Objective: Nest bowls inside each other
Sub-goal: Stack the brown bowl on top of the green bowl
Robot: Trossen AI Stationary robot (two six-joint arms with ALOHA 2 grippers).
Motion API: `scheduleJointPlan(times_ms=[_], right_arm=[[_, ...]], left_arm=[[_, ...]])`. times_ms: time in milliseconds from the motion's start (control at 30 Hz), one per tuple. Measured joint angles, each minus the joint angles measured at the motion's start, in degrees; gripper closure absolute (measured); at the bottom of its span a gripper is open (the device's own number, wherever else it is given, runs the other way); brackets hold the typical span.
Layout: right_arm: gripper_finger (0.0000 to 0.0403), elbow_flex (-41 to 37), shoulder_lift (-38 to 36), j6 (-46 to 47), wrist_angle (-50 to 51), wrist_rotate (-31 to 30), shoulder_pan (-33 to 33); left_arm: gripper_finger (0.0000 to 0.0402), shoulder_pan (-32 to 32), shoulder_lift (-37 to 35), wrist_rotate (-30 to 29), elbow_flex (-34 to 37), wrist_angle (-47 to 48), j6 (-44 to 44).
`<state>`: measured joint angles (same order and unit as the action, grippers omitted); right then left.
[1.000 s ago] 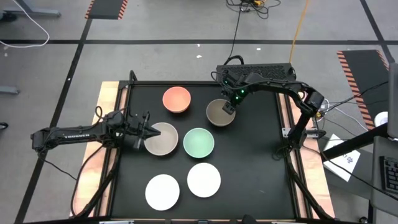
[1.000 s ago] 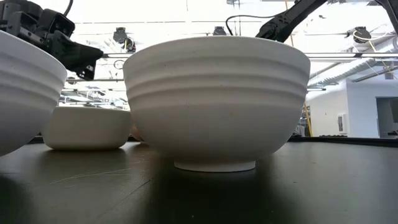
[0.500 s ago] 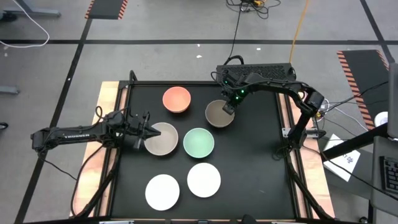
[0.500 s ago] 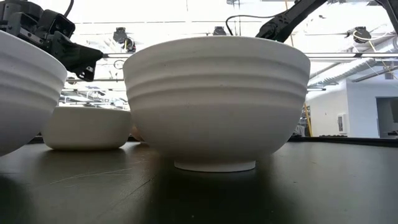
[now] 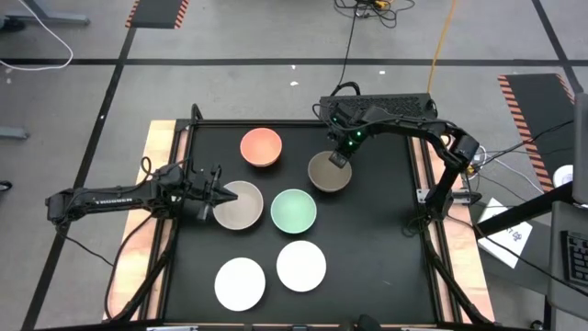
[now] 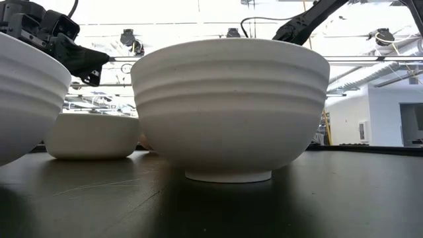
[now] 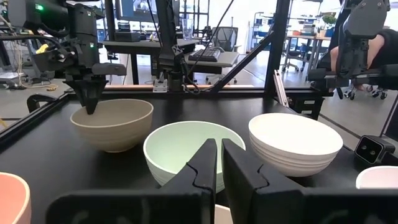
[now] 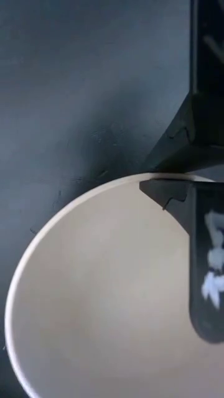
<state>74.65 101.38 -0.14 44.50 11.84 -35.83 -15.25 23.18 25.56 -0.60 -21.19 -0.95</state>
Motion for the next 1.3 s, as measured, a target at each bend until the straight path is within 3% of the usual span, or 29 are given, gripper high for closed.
scheduleJointPlan(times_ms=[233,800,867,1067,1300], right_arm=[[0.04,0.2,0.0,-0.9,0.1,0.0,0.0],[0.0402,10.6,-0.3,-2.4,3.2,0.2,2.8],[0.0402,10.6,-1.2,-2.3,1.4,0.6,3.2],[0.0402,9.5,-6.2,-2.5,-5.2,9.0,4.1],[0.0402,5.0,-12.5,-2.4,-9.0,9.3,4.9]], left_arm=[[0.0378,0.0,0.0,0.0,0.0,0.0,0.0],[0.0378,0.0,0.0,0.0,0.0,0.0,-0.7],[0.0378,0.0,0.0,0.0,0.0,0.0,-0.7],[0.0378,0.0,0.0,0.0,0.0,0.1,-1.1],[0.0378,0.0,0.0,0.0,0.0,0.0,-1.5]])
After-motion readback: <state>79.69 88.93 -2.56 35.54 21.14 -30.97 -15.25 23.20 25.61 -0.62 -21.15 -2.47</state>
